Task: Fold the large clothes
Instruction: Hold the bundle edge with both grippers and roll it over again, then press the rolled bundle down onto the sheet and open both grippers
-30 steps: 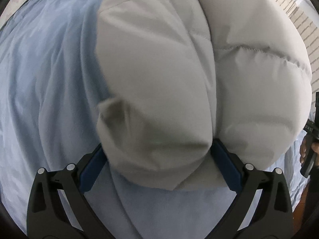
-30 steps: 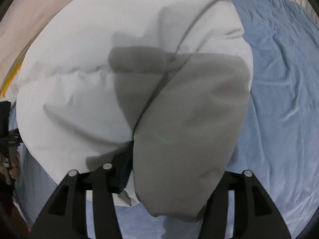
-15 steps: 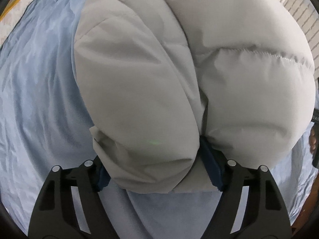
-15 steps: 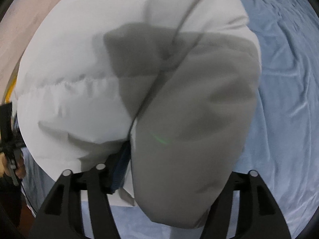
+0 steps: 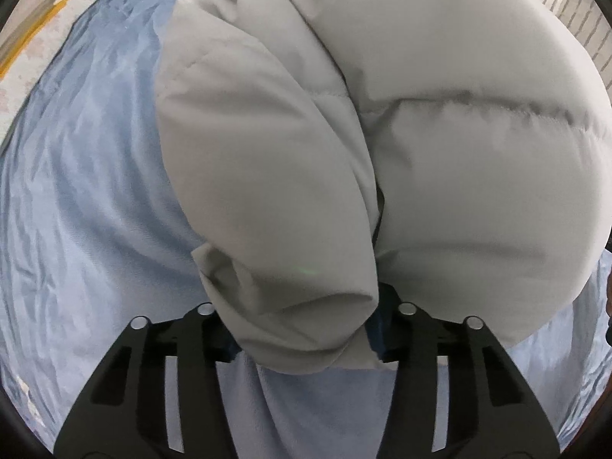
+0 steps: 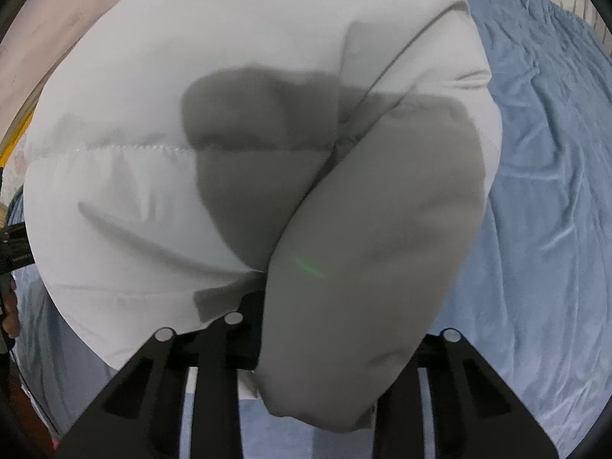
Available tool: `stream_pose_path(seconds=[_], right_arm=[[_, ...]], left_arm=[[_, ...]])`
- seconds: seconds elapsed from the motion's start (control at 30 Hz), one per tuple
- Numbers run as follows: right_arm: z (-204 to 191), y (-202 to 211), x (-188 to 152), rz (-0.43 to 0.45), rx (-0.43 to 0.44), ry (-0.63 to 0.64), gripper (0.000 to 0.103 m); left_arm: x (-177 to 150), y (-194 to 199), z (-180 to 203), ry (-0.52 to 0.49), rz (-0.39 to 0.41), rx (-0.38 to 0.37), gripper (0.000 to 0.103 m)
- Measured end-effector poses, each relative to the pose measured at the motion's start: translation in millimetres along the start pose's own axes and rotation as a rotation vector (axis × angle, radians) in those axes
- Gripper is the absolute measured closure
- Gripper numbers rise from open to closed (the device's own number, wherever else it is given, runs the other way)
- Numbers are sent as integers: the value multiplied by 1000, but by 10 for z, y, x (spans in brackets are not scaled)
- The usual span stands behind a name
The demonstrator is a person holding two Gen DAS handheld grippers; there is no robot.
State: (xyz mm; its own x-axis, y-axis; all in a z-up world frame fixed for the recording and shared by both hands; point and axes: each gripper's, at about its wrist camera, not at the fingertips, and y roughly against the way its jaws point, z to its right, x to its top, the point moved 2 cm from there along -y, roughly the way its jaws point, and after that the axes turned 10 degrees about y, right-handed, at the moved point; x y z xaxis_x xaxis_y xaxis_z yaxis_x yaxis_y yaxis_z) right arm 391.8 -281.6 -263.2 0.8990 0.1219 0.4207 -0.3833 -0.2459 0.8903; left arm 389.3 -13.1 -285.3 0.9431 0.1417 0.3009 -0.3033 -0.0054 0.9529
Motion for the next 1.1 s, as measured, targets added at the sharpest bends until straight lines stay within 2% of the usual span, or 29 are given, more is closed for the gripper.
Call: stream_pose_path(seconds=[0.17,0.2,0.23,0.3,0.4,0.5,0.57,0.63,0.7,0.73,0.8,0.83,0.87,0.9,0.93,0.97,1.03,1.1], right_arm=[[-45,299,-56,103,-71,51,87],[-44,402,-65,132,-84,61,88],[-67,528,-63,172,-99,73,88],[-36,856,-85,268,-138,77,89],[24,1354,-174,364,-178,86,90],[-11,1867,-557,467,-260,126,90],[-121,2197,-839,498,-313,141,90],[33,2386,-1129,477,-349,123,90],[316,2447,-1500,418,-347,48,89],[336,2474,-1604,390,-339,19,89],[741,2254,-1884,267,-278,-74,86],[845,2103,-1988,232,-239,-103,81],[924,1961,-2108,201,-198,-130,78],[1015,1828,-2236,162,-166,-168,69],[1109,1702,-2370,129,-138,-218,58],[1173,1635,-2480,117,-116,-267,55],[1211,1636,-2597,141,-89,-329,50],[1195,1751,-2648,163,-118,-348,47]], left_arm=[[-77,255,62,3,70,72,74],[-101,341,97,3,85,66,83],[-120,425,135,0,104,72,84],[-214,717,306,-27,169,93,86],[-417,1044,540,-41,210,67,87],[-772,1337,831,-62,256,39,87],[-1075,1504,1029,-68,273,-9,87],[-1467,1618,1231,-88,274,-68,87],[-1776,1645,1341,-98,255,-118,86],[-1913,1631,1372,-96,235,-146,84],[-2197,1507,1425,-109,186,-178,81],[-2303,1485,1481,-115,170,-165,79],[-2383,1300,1472,-116,151,-161,78],[-2436,1169,1426,-109,112,-175,75],[-2491,1018,1361,-95,84,-190,69],[-2539,986,1278,-86,77,-195,65],[-2604,943,1199,-68,102,-168,39],[-2539,1020,959,-54,137,-158,27]])
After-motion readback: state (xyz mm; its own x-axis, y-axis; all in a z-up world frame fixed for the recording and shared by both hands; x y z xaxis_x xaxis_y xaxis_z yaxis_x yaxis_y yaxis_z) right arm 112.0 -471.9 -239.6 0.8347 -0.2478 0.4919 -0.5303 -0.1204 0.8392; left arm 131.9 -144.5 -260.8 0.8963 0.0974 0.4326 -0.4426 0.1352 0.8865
